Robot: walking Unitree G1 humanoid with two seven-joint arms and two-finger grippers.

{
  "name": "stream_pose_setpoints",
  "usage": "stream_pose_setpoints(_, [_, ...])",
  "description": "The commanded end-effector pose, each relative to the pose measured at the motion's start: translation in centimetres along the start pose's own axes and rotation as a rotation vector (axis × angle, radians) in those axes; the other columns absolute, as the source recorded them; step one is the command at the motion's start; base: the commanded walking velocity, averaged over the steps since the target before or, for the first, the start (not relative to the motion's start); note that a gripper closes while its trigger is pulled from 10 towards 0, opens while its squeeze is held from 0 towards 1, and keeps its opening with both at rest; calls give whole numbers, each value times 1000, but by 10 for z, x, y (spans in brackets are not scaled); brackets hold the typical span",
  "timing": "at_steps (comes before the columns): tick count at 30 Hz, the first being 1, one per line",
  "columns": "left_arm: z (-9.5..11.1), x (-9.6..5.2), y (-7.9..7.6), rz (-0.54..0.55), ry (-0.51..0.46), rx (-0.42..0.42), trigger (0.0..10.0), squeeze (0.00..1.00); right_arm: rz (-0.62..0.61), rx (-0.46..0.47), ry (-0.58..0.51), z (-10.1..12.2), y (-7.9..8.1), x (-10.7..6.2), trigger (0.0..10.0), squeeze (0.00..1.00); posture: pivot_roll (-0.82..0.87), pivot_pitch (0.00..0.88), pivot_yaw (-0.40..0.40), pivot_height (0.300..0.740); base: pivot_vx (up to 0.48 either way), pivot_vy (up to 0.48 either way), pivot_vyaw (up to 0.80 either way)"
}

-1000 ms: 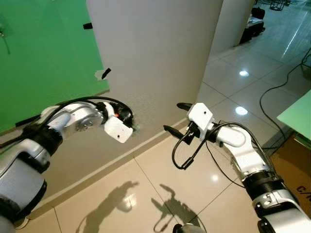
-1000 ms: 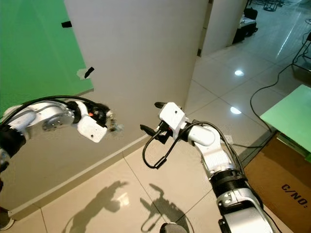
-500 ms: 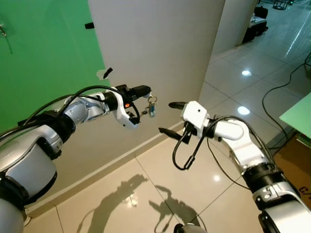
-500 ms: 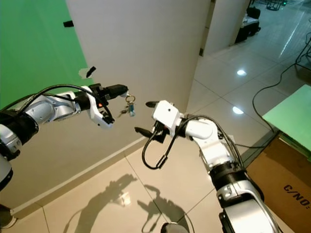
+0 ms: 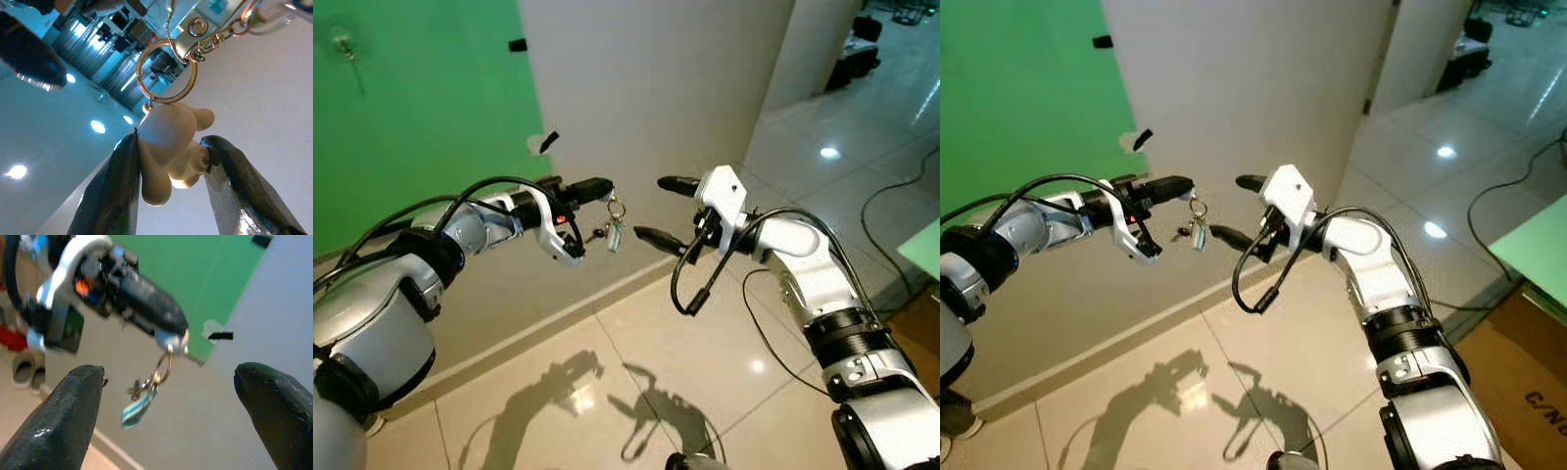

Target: Hang keys on a hook

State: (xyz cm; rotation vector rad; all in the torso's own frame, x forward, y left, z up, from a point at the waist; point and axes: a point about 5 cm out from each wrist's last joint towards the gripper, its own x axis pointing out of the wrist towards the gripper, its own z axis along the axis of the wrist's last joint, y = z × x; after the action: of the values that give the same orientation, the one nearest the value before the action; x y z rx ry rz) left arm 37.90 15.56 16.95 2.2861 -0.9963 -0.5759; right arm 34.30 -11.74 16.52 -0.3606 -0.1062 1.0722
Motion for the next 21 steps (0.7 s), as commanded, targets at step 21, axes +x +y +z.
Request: stream_pose_setpoints(21, [2,6,5,70,-26,20,10000,0,-8,60,52,-17,8,21,10000,0,-68,0,37,740,0,0,0])
